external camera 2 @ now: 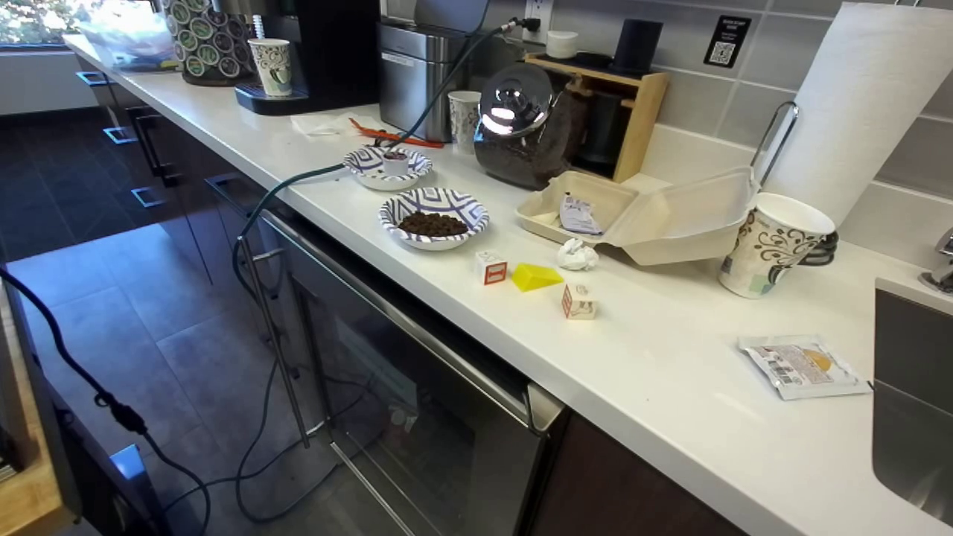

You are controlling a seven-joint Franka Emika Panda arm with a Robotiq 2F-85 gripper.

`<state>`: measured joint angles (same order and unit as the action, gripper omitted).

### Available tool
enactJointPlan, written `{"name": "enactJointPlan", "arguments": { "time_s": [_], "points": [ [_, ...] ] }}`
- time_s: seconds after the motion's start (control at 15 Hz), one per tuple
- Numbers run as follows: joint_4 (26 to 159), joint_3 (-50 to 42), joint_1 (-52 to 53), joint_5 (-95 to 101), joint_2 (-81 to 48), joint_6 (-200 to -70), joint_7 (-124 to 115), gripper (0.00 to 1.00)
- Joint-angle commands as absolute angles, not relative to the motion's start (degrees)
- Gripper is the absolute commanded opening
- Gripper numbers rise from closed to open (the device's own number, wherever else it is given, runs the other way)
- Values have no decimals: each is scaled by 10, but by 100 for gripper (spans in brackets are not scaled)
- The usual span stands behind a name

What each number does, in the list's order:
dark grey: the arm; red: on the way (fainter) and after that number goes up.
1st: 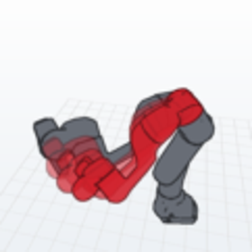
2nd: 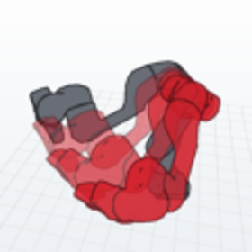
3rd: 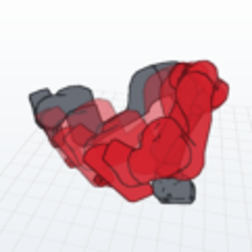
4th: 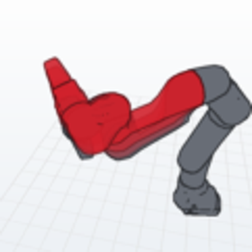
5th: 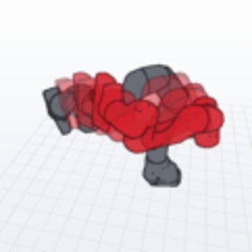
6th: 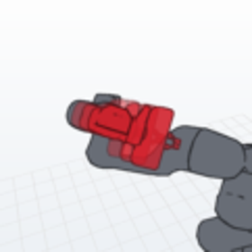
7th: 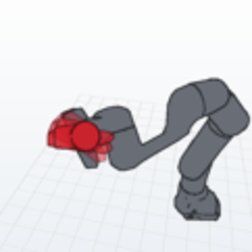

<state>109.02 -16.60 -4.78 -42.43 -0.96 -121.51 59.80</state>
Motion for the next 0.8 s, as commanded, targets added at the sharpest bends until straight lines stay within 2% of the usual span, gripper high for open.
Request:
{"name": "enactJointPlan", "arguments": {
  "time_s": [0.0, 0.33, 0.73],
  "points": [
    [1055, -140, -85, -580, -71, -1191, 709, 100],
    [1009, -118, -138, -762, -152, -1107, 861, 100],
    [867, -92, -172, -832, -284, -935, 875, 100]
  ]
}}
